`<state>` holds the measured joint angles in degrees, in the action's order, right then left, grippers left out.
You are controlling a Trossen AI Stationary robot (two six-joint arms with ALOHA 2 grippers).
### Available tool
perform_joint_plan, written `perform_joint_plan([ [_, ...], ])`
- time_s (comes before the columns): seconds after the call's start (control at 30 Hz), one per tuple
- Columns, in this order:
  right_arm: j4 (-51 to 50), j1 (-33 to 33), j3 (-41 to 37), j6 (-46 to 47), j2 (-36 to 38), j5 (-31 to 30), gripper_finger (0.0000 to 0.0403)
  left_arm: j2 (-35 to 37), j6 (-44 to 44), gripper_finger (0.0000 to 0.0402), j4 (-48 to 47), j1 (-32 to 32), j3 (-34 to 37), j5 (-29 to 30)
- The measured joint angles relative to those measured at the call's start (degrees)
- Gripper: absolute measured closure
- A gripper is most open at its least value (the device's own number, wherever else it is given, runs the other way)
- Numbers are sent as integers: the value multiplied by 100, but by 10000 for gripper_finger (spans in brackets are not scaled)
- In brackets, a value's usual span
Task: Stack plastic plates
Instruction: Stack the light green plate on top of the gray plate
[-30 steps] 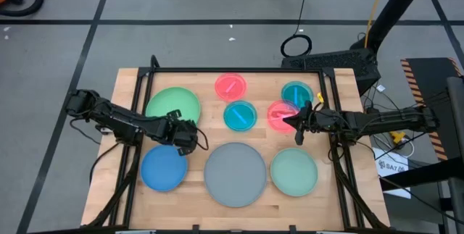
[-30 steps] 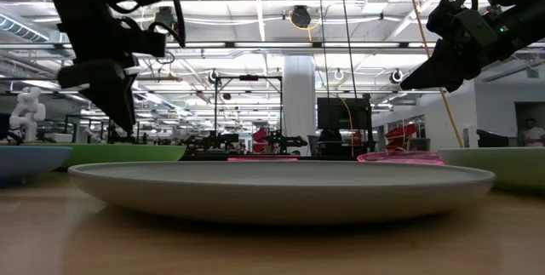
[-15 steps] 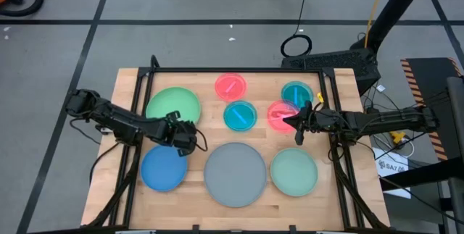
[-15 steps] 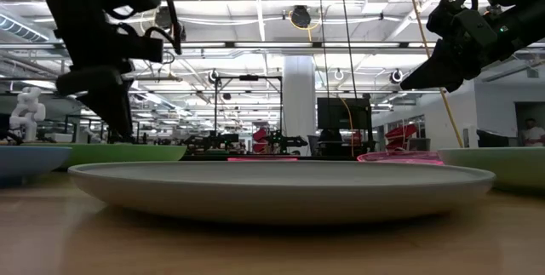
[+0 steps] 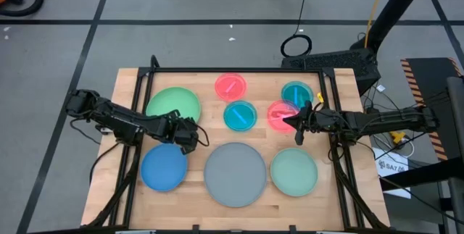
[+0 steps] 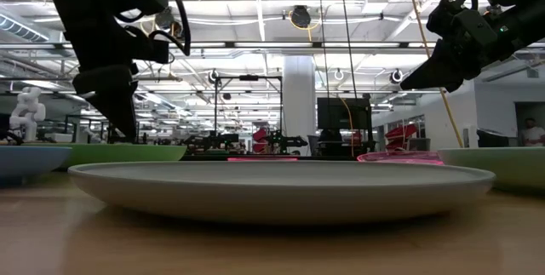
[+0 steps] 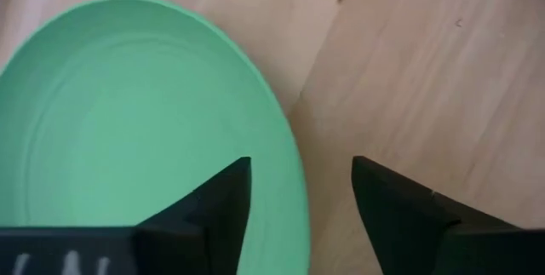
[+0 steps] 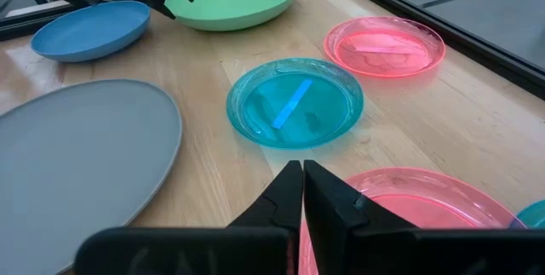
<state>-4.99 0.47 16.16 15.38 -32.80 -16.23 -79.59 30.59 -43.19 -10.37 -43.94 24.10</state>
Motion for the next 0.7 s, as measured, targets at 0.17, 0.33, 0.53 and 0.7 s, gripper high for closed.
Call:
perform_joint_plan([
  [0.17, 0, 0, 0, 0, 0, 0, 392, 0, -26, 177, 23, -2, 0, 30],
  [0.33, 0, 1, 0, 0, 0, 0, 392, 0, -59, 177, 30, -2, 0, 170],
  [0.53, -2, 1, 0, -2, -1, 0, 392, 0, -86, 177, 148, -2, 20, 281],
  [0.7, -2, 0, 0, -1, 0, 2, 392, -2, -57, 177, 709, -2, 436, 297],
])
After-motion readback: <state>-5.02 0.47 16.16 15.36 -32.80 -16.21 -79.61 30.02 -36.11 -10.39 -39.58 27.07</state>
